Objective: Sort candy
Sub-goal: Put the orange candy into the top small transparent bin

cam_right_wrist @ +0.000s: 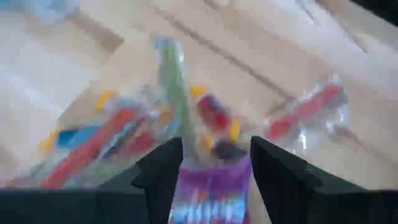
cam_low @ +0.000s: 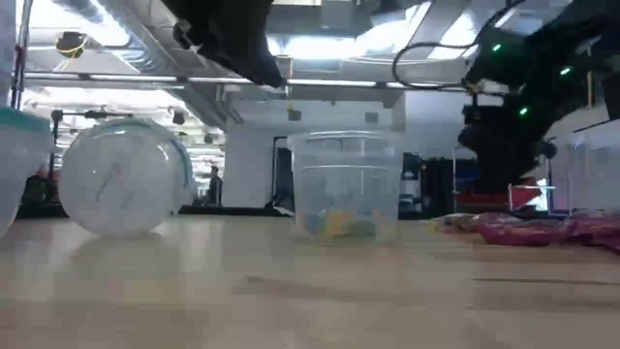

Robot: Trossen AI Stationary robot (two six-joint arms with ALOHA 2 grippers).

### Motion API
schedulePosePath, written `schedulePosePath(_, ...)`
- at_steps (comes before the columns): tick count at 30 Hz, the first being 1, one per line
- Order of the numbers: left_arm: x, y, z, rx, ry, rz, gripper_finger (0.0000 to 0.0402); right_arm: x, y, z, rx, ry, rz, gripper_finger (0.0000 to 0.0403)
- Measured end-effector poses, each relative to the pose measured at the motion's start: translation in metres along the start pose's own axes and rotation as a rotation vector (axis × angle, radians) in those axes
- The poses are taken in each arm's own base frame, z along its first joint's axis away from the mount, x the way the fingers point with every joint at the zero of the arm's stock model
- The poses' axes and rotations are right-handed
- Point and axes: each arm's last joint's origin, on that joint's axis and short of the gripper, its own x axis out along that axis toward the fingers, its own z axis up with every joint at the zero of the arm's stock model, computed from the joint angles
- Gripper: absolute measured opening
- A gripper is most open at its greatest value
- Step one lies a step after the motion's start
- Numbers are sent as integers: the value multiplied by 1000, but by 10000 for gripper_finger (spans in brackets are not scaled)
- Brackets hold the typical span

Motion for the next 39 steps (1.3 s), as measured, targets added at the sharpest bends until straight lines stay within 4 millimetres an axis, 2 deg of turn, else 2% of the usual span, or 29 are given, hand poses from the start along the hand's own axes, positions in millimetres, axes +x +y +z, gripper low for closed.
schedulePosePath(4,-1,-1,-1,3,8,-17,189,16,-17,7,18,71,12,181)
schedulePosePath(7,-3,-2,-1,6,8,-24,189,25,-22,8,-5,115,26,181)
schedulePosePath(13,-3,-2,-2,11,8,-27,189,40,-17,9,-60,147,119,181)
schedulePosePath(17,-3,-2,-1,11,8,-27,189,50,-15,8,-70,161,117,180)
schedulePosePath(20,-3,-3,-2,10,9,-30,189,54,-14,7,-74,175,102,158)
schedulePosePath(24,-3,-3,-2,10,12,-34,189,55,-15,7,-75,174,91,87)
schedulePosePath(26,-3,-3,-2,10,14,-37,189,52,-15,7,-73,163,94,41)
schedulePosePath(28,-3,-3,-2,10,14,-37,189,48,-15,10,-69,142,102,13)
schedulePosePath(32,-4,-3,-2,8,15,-37,189,34,-18,11,-46,111,128,7)
schedulePosePath(37,-4,-3,-2,8,17,-38,189,-2,-12,21,-31,-31,226,1)
schedulePosePath(39,-4,-3,-2,8,17,-38,189,-18,-6,24,-39,-94,329,0)
